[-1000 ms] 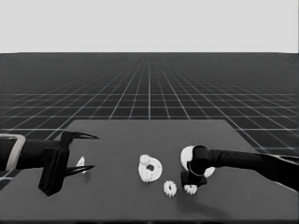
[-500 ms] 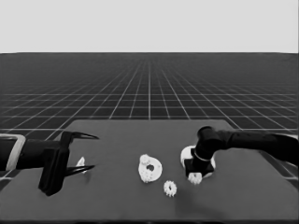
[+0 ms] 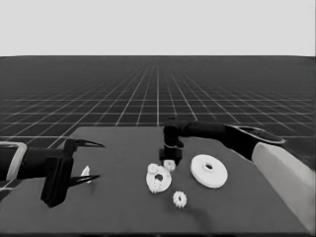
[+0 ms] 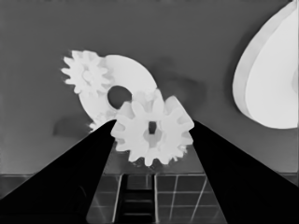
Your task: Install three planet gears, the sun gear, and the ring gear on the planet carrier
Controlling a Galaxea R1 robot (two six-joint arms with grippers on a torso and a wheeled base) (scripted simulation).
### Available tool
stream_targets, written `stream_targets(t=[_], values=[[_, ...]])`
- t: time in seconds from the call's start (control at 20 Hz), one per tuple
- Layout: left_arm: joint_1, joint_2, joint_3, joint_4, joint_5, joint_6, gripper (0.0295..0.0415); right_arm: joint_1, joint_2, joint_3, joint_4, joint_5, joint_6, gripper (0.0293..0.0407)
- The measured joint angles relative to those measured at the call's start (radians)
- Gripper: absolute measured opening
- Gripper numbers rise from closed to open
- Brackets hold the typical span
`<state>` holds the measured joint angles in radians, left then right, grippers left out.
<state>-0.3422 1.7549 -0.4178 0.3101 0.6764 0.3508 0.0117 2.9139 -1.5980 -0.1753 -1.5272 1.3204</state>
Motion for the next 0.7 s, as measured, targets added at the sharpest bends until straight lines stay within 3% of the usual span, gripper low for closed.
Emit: stream_targets(t=[0.1, 0.25, 0.6, 0.7], values=[[0.0, 0.0, 0.0, 0.0, 0.0, 0.0, 0.0385, 0.0, 0.005, -0.01, 0.0, 0.001, -0.004, 0.0312], [0.0, 0.0, 0.0, 0.0, 0.0, 0.0, 0.0385, -0.124, 0.029, -0.089, -0.114, 0.045, -0.05, 0.0312], [0.0, 0.0, 0.0, 0.0, 0.0, 0.0, 0.0385, -0.151, 0.038, -0.118, -0.139, 0.061, -0.066, 0.0312], [0.0, 0.0, 0.0, 0.0, 0.0, 0.0, 0.0385, -0.151, 0.038, -0.119, -0.14, 0.061, -0.066, 0.0371]])
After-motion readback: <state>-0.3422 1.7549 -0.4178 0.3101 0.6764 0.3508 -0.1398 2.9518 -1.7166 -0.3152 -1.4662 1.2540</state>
